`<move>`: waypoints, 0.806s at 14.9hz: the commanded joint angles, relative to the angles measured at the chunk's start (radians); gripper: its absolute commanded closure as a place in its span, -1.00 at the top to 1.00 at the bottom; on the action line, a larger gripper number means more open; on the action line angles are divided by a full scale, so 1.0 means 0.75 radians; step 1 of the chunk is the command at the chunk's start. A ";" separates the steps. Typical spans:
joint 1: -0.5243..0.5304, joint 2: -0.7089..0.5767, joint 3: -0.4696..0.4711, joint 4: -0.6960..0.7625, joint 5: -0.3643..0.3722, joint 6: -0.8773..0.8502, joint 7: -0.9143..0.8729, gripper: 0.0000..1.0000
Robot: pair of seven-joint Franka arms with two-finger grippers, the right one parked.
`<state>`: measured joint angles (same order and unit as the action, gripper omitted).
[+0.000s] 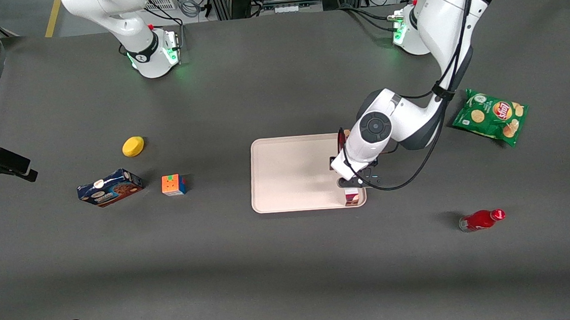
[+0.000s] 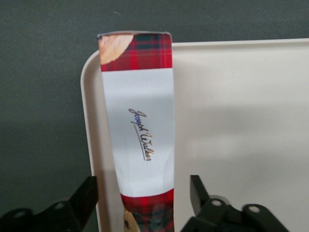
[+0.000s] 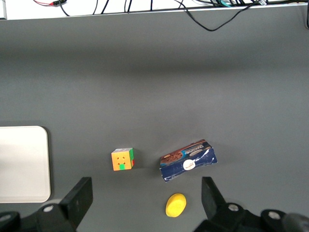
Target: Place red cookie box on tray
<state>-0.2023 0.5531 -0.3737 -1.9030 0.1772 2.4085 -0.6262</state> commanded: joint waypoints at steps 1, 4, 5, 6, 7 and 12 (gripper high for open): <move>-0.004 -0.050 0.017 -0.003 0.019 -0.021 -0.024 1.00; 0.018 -0.156 0.044 0.003 0.007 -0.088 -0.016 1.00; 0.026 -0.203 0.050 0.007 0.007 -0.110 -0.012 1.00; 0.041 -0.250 0.060 0.011 0.007 -0.121 -0.002 1.00; 0.053 -0.295 0.061 0.013 0.007 -0.131 0.027 1.00; 0.147 -0.471 0.140 0.136 -0.011 -0.374 0.262 1.00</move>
<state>-0.1282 0.2796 -0.3002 -1.8445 0.1771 2.2354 -0.5349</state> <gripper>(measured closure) 0.000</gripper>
